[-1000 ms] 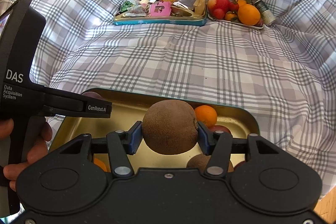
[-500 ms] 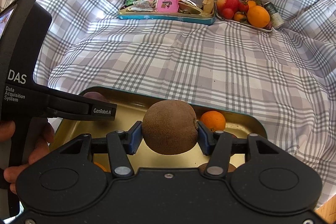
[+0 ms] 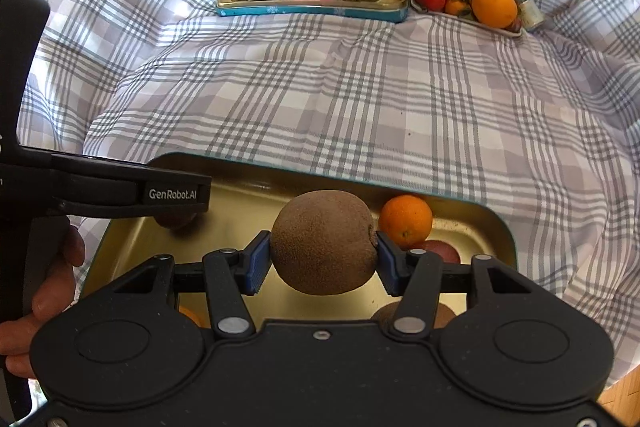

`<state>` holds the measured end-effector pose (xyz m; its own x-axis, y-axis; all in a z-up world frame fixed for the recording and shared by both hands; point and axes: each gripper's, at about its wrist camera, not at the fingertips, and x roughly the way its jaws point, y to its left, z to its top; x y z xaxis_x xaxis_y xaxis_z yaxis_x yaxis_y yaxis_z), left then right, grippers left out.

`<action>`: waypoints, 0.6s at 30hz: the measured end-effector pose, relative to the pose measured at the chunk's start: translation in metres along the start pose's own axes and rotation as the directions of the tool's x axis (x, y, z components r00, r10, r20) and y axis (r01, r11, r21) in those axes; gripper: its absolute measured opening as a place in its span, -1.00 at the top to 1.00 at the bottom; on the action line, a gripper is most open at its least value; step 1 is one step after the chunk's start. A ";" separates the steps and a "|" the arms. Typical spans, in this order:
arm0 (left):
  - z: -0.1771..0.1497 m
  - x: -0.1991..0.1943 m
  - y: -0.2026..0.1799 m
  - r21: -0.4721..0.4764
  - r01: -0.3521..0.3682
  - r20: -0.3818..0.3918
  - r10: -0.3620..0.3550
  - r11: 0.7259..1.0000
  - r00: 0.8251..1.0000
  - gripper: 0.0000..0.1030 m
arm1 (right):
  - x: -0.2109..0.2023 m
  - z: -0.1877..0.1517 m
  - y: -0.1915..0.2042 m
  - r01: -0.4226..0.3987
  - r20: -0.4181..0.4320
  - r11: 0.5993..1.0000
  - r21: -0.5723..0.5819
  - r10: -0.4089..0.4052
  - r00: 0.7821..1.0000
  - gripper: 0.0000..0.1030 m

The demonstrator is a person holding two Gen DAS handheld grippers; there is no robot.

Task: Organize fruits
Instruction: 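Lower plum into the gold tray and open left gripper, then lower kiwi into the gold tray and open right gripper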

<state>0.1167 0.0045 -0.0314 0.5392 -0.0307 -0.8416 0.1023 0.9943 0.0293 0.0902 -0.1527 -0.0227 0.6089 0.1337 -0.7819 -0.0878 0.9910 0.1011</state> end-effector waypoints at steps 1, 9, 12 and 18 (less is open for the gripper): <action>-0.001 -0.001 0.000 0.000 -0.001 0.001 0.001 1.000 1.000 -0.08 | -0.001 -0.001 -0.001 0.001 0.001 1.000 0.007 -0.001 1.000 -0.16; -0.005 -0.009 -0.001 -0.004 -0.007 0.018 0.007 1.000 1.000 -0.08 | -0.019 -0.002 0.002 0.055 0.109 0.998 -0.019 -0.053 0.993 -0.15; -0.007 -0.013 -0.003 0.003 -0.007 0.028 0.007 1.000 1.000 -0.08 | -0.022 -0.001 0.005 0.071 0.131 0.997 -0.032 -0.066 0.989 -0.15; -0.012 -0.026 -0.006 0.017 -0.027 0.060 0.026 0.999 0.998 -0.09 | -0.030 -0.008 0.005 0.063 0.149 0.998 -0.020 -0.059 0.987 -0.15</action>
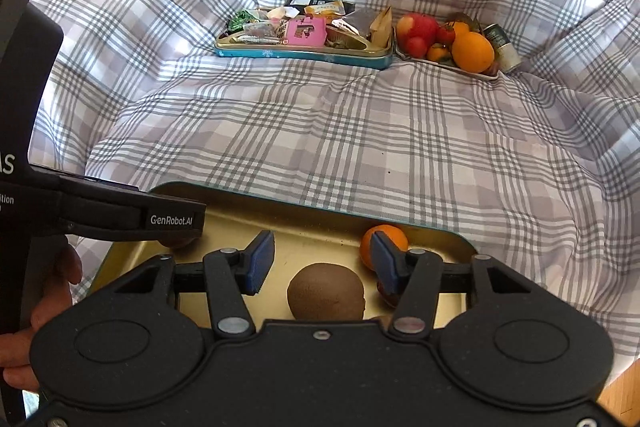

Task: Organize fruits
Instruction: 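Lower kiwi into the gold tray and open right gripper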

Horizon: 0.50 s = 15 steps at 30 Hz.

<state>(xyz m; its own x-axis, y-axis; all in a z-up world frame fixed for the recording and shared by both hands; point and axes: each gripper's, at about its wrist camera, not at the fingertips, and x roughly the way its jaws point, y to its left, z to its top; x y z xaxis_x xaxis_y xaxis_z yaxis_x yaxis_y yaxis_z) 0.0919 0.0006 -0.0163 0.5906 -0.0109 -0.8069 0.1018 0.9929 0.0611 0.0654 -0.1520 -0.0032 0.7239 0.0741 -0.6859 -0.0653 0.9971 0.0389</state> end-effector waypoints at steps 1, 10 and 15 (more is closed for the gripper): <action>-0.001 -0.002 0.000 0.000 -0.001 0.003 0.001 1.000 1.000 -0.10 | -0.002 -0.001 0.000 0.002 0.003 1.000 0.003 -0.002 1.000 -0.15; -0.019 -0.026 -0.006 0.012 -0.012 0.034 0.011 1.000 0.999 -0.13 | -0.016 -0.016 -0.016 0.021 -0.011 0.995 0.101 -0.020 1.000 -0.15; -0.032 -0.040 -0.012 0.026 -0.016 0.046 0.015 1.000 0.999 -0.15 | -0.023 -0.026 -0.028 0.027 -0.027 0.985 0.168 -0.022 0.999 -0.15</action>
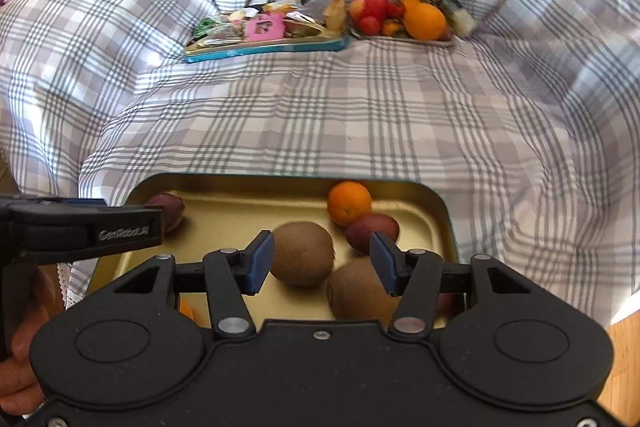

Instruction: Organize fruits

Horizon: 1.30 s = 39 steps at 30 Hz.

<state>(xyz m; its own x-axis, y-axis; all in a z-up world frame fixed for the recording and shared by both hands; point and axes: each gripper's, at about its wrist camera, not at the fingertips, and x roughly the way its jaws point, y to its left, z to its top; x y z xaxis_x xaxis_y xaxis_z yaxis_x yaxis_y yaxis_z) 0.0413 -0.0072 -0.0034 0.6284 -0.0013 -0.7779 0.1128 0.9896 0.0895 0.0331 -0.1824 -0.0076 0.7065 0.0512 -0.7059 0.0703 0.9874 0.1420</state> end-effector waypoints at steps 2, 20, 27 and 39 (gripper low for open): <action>-0.005 -0.006 -0.002 0.004 0.003 0.005 -0.003 1.000 1.000 -0.17 | -0.004 -0.003 -0.006 0.001 -0.002 1.000 0.028 -0.001 1.000 -0.15; -0.033 -0.049 -0.011 0.017 0.052 0.031 -0.053 0.998 0.998 -0.31 | -0.039 -0.025 -0.016 0.081 0.047 0.996 0.040 -0.083 0.995 -0.15; -0.036 -0.055 -0.003 -0.020 0.048 0.013 -0.048 0.999 0.999 -0.31 | -0.041 -0.029 -0.017 0.075 0.037 0.995 0.064 -0.077 0.996 -0.15; -0.038 -0.057 -0.005 -0.012 0.030 -0.015 -0.030 0.999 0.999 -0.31 | -0.038 -0.032 -0.022 0.086 -0.004 0.991 0.099 -0.086 0.996 -0.15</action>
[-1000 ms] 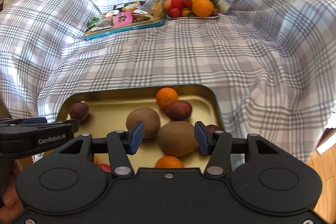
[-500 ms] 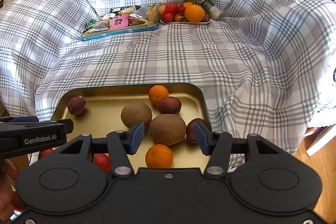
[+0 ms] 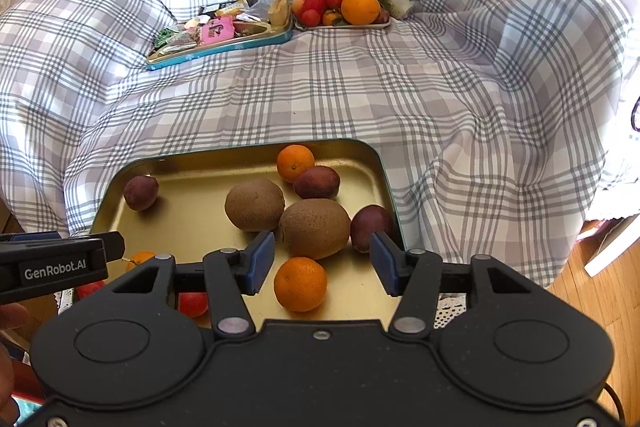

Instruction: Organize fruits

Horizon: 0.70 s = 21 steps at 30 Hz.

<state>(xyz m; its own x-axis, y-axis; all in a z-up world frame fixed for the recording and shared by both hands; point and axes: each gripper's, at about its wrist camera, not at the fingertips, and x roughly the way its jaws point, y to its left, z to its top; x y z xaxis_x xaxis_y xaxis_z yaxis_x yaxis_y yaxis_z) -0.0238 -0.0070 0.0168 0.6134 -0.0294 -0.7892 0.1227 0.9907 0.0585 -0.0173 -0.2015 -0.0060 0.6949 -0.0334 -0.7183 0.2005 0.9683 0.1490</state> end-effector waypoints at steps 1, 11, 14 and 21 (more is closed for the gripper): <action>0.000 0.000 0.000 0.001 -0.001 -0.001 0.001 1.000 1.000 -0.31 | 0.000 0.000 -0.001 0.002 -0.004 1.000 0.004 -0.002 1.000 -0.15; 0.001 0.002 0.000 0.007 0.000 -0.017 0.000 1.000 1.000 -0.31 | 0.002 -0.001 -0.002 0.003 -0.023 1.000 0.009 -0.002 1.000 -0.15; 0.001 0.003 0.000 0.005 0.002 -0.023 -0.002 1.000 1.000 -0.31 | 0.003 0.000 -0.001 0.002 -0.025 1.000 0.005 -0.002 1.000 -0.15; 0.000 0.004 0.001 -0.001 0.007 -0.033 -0.007 1.000 0.999 -0.31 | 0.003 -0.001 -0.001 0.001 -0.031 1.000 0.005 -0.001 1.000 -0.15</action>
<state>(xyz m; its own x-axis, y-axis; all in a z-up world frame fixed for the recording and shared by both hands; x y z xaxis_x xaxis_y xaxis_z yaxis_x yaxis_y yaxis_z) -0.0208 -0.0065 0.0136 0.5864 -0.0322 -0.8094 0.1265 0.9906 0.0523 -0.0157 -0.2026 -0.0091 0.6730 -0.0269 -0.7391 0.2048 0.9671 0.1512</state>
